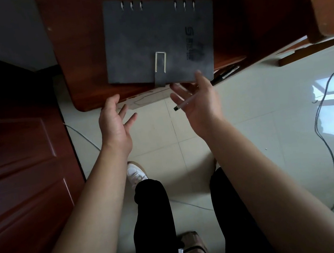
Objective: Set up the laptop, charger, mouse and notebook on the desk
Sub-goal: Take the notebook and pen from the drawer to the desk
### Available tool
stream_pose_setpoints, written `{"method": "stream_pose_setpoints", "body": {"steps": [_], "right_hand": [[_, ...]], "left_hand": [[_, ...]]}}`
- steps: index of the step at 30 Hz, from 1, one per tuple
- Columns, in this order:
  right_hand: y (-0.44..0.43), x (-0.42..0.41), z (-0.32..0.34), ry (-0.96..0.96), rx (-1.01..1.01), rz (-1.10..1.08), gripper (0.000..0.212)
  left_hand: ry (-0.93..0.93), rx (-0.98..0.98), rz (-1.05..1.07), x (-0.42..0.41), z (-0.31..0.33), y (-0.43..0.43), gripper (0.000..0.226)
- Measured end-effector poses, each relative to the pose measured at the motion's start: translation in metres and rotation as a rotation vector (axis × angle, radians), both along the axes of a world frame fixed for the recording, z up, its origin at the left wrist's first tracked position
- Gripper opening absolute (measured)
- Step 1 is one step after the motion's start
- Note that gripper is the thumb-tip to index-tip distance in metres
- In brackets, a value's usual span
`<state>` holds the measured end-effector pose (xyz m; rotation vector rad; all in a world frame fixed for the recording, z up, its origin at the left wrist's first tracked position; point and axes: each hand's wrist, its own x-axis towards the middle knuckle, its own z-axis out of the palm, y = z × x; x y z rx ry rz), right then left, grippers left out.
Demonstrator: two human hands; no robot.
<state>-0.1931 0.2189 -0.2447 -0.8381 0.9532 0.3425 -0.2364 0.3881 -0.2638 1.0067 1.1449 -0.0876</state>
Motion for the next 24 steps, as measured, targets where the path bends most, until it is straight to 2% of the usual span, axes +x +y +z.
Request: {"method": "stream_pose_setpoints", "body": {"steps": [2, 6, 9, 12, 14, 16, 18, 21, 23, 24], "right_hand": [[-0.001, 0.006, -0.002, 0.045, -0.097, -0.006, 0.035], [-0.008, 0.002, -0.004, 0.007, -0.237, 0.114, 0.032], [-0.023, -0.007, 0.002, -0.064, -0.193, 0.099, 0.027], [-0.043, -0.013, 0.008, -0.137, -0.089, -0.002, 0.012], [-0.057, -0.018, 0.010, -0.172, -0.040, -0.007, 0.011], [-0.072, -0.025, 0.013, -0.211, -0.046, 0.051, 0.014], [-0.088, -0.030, 0.017, -0.259, -0.055, 0.119, 0.018], [-0.107, -0.033, 0.023, -0.313, -0.079, 0.242, 0.022], [-0.115, -0.035, 0.028, -0.325, -0.086, 0.314, 0.022], [-0.116, -0.036, 0.031, -0.331, -0.081, 0.342, 0.022]], "left_hand": [[0.026, 0.018, -0.026, 0.001, 0.004, 0.001, 0.023], [0.081, 0.058, -0.037, 0.000, 0.008, 0.000, 0.041], [0.101, 0.063, -0.019, -0.001, 0.008, 0.000, 0.062], [0.119, 0.088, -0.010, 0.000, 0.011, -0.006, 0.066], [0.165, 0.307, -0.042, 0.000, 0.016, -0.017, 0.064], [0.167, 0.790, -0.198, -0.006, 0.027, -0.029, 0.075], [0.035, 1.157, -0.403, -0.013, 0.038, -0.040, 0.087], [-0.079, 1.332, -0.643, -0.006, 0.047, -0.045, 0.084], [-0.131, 1.332, -0.793, 0.003, 0.052, -0.045, 0.078], [-0.173, 1.264, -0.844, 0.008, 0.052, -0.044, 0.075]]}}
